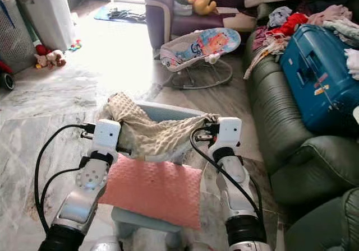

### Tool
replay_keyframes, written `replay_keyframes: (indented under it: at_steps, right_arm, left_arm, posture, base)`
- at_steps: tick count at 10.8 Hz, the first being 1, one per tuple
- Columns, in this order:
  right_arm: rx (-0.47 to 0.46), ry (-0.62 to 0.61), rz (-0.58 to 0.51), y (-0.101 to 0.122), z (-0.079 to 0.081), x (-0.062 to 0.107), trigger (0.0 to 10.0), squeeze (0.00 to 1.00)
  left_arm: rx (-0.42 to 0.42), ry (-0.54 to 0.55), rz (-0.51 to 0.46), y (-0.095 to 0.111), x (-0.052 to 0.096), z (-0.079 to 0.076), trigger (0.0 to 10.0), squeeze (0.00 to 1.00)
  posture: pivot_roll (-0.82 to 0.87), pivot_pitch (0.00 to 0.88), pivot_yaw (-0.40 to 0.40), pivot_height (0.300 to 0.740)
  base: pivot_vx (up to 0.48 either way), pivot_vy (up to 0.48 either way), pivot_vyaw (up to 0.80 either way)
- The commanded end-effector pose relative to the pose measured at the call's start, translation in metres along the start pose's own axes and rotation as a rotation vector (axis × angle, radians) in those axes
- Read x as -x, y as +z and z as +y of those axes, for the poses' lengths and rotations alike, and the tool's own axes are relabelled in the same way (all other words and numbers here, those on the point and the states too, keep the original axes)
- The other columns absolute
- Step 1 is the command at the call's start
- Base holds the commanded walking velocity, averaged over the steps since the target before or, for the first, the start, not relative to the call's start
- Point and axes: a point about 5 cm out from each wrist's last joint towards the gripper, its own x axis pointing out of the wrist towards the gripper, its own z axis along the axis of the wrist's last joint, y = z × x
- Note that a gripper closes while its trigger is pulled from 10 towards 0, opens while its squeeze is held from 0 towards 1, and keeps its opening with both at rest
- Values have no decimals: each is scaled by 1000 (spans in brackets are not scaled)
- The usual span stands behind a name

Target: Move the pillow to the sofa

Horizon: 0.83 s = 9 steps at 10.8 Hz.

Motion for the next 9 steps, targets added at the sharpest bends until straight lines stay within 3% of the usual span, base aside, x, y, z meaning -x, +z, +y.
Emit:
replay_keyframes:
  at_steps: [1,9]
  right_arm:
    - [-5,-9,-12,5,-1,-1,10000,0]
    - [-1,-24,-5,4,-3,-3,10000,0]
  left_arm:
    - [2,-6,-43,10,-1,-1,10000,0]
    - [9,-6,-39,11,-3,-1,10000,0]
  posture:
    - [16,0,-51,740]
    - [6,0,-43,740]
  base:
    - [-274,0,0]
    - [-273,0,0]
